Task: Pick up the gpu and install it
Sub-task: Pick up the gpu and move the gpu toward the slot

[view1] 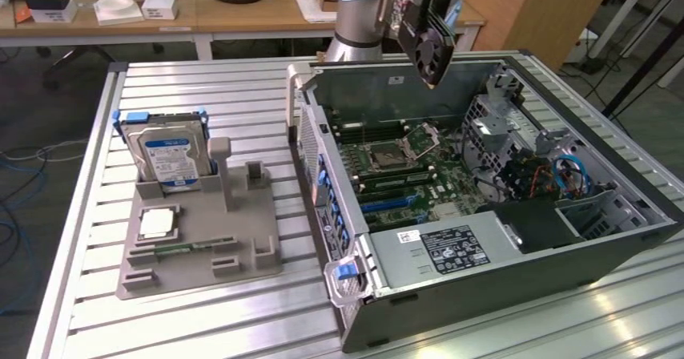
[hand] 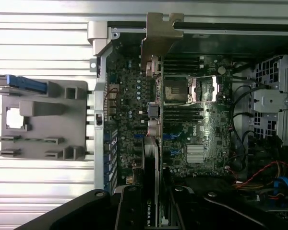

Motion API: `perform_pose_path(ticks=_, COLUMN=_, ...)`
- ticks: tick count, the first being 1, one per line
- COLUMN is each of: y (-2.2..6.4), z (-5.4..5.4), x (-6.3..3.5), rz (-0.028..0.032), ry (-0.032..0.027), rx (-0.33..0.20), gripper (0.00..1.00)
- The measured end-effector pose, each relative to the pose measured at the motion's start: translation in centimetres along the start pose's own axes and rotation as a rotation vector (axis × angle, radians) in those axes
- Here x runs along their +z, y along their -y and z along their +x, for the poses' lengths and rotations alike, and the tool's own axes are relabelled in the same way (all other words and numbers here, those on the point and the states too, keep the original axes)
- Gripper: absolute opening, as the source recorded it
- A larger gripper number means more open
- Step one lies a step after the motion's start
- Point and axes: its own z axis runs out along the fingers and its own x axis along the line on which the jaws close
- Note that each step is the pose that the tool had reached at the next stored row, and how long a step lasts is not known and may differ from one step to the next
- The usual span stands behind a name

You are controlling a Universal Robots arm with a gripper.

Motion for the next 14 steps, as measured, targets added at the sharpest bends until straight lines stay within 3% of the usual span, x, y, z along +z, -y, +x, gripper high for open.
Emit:
perform_pose_path(ticks=6, y=-0.01, z=-0.2, x=0.00, rz=-0.0001, ry=0.0000, rx=-0.001, gripper=0.26)
perform_pose_path(ticks=14, y=-0.03, z=-1.7, x=0.00, rz=-0.0001, ry=-0.0002, rx=-0.007, gripper=0.26)
